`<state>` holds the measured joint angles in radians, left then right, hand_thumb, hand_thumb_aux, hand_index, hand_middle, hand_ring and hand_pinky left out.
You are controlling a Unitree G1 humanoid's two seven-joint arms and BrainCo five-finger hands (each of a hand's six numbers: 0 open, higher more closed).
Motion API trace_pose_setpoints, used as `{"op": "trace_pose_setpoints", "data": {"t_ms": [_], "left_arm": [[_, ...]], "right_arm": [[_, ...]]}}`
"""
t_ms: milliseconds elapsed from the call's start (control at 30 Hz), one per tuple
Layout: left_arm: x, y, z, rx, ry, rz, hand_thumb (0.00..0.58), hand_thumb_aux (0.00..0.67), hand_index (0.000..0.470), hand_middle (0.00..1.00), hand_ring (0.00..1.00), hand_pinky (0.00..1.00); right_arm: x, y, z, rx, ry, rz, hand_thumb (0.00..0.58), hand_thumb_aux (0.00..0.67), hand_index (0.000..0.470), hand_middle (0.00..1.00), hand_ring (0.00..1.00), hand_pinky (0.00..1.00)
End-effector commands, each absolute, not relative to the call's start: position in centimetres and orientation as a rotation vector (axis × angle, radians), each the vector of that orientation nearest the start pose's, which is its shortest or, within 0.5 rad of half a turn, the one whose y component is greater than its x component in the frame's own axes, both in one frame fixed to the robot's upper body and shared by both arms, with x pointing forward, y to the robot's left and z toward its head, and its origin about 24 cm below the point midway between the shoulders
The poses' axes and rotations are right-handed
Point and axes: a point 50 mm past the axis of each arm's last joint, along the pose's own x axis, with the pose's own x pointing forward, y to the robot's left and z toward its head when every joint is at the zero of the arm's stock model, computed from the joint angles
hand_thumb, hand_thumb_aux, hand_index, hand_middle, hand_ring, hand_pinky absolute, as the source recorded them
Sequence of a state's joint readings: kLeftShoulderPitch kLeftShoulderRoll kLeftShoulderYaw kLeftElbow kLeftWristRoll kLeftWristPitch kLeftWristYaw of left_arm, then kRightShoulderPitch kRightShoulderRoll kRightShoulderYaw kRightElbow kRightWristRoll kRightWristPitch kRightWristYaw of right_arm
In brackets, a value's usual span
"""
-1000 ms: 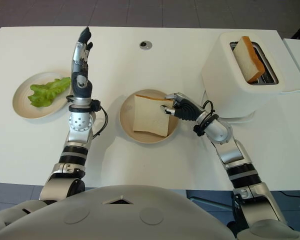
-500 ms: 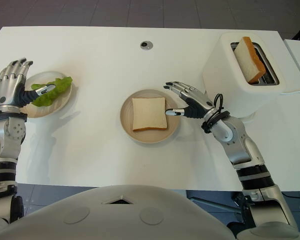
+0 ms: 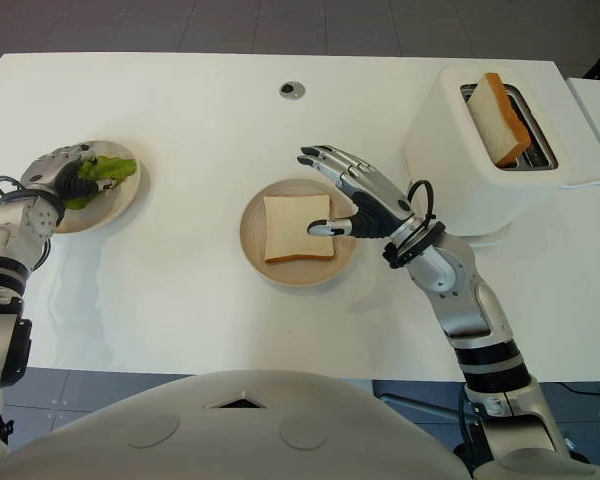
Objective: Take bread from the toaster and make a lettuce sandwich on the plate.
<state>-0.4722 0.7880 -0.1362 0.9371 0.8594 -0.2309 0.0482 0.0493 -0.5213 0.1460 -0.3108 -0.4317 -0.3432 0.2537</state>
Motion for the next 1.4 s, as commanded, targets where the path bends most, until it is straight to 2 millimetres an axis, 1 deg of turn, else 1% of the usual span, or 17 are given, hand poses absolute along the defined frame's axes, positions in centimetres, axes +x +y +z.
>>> {"op": "trace_pose_setpoints", "data": {"t_ms": [33,200,267,367,433,500,567,667,800,1033,1067,1100,1133,1167,1267,1333,1400], "left_arm": [[29.7,35.0,5.8,1.581,0.365,-0.104,0.58,0.67,0.47,0.0,0.0,0.0],[30.1,34.3,7.2,1.543,0.2,-0.023,0.58,0.67,0.47,0.0,0.0,0.0],[30.2,32.8,8.0,1.434,0.066,-0.003,0.58,0.67,0.47,0.0,0.0,0.0],[29.6,26.1,9.2,1.081,-0.243,-0.152,0.58,0.67,0.47,0.0,0.0,0.0],[28.4,21.5,9.3,0.893,-0.351,-0.314,0.58,0.67,0.47,0.0,0.0,0.0],[27.4,17.5,8.7,0.768,-0.39,-0.491,0.58,0.67,0.47,0.0,0.0,0.0],[26.6,14.3,7.7,0.694,-0.392,-0.646,0.58,0.67,0.47,0.0,0.0,0.0],[26.1,11.0,6.0,0.658,-0.365,-0.804,0.58,0.67,0.47,0.0,0.0,0.0],[26.3,8.1,4.2,0.648,-0.329,-0.908,0.58,0.67,0.47,0.0,0.0,0.0],[27.0,6.3,2.0,0.704,-0.283,-0.94,0.58,0.67,0.47,0.0,0.0,0.0],[27.0,6.4,1.8,0.72,-0.279,-0.946,0.568,0.573,0.402,0.0,0.0,0.0],[27.0,6.5,1.7,0.732,-0.279,-0.951,0.505,0.428,0.3,0.0,0.0,0.0],[26.9,6.7,1.8,0.734,-0.285,-0.953,0.045,0.026,0.018,0.0,0.0,0.0],[26.8,6.8,1.9,0.734,-0.291,-0.955,0.0,0.0,0.0,0.0,0.0,0.0],[26.8,7.2,2.4,0.728,-0.31,-0.949,0.0,0.0,0.0,0.0,0.0,0.0],[26.8,7.5,2.8,0.733,-0.328,-0.942,0.0,0.0,0.0,0.0,0.0,0.0],[26.8,7.8,3.3,0.737,-0.346,-0.926,0.0,0.0,0.0,0.0,0.0,0.0]], "right_arm": [[22.2,-15.6,11.6,-0.957,-0.473,0.523,0.0,0.0,0.0,0.0,0.0,0.0],[22.5,-15.8,11.2,-0.948,-0.464,0.5,0.0,0.0,0.0,0.0,0.0,0.0],[22.6,-15.9,11.0,-0.94,-0.464,0.488,0.0,0.0,0.0,0.0,0.0,0.0],[22.8,-16.8,11.7,-0.912,-0.486,0.418,0.0,0.0,0.0,0.0,0.0,0.0],[22.9,-17.8,12.2,-0.899,-0.49,0.372,0.0,0.0,0.0,0.0,0.0,0.0],[22.9,-18.7,12.6,-0.895,-0.492,0.337,0.0,0.0,0.0,0.0,0.0,0.0],[23.0,-19.3,13.1,-0.896,-0.497,0.312,0.0,0.0,0.0,0.0,0.0,0.0],[22.9,-20.2,13.6,-0.903,-0.502,0.278,0.0,0.0,0.0,0.0,0.0,0.0],[22.7,-21.2,14.2,-0.917,-0.503,0.232,0.0,0.0,0.0,0.0,0.0,0.0],[22.2,-22.9,14.6,-0.949,-0.487,0.173,0.0,0.0,0.0,0.0,0.0,0.0],[22.1,-23.3,15.0,-0.961,-0.491,0.151,0.0,0.0,0.0,0.0,0.0,0.0],[21.9,-23.8,15.5,-0.975,-0.496,0.123,0.0,0.0,0.0,0.0,0.0,0.0],[21.8,-24.7,16.3,-0.997,-0.503,0.073,0.0,0.0,0.0,0.0,0.0,0.0],[21.7,-25.5,17.0,-1.026,-0.509,0.019,0.0,0.0,0.0,0.0,0.0,0.0],[21.0,-29.1,19.5,-1.257,-0.499,-0.277,0.0,0.0,0.0,0.0,0.0,0.0],[20.9,-30.7,19.0,-1.352,-0.422,-0.365,0.0,0.0,0.0,0.0,0.0,0.0],[20.9,-31.7,17.3,-1.403,-0.318,-0.383,0.0,0.0,0.0,0.0,0.0,0.0]]}}
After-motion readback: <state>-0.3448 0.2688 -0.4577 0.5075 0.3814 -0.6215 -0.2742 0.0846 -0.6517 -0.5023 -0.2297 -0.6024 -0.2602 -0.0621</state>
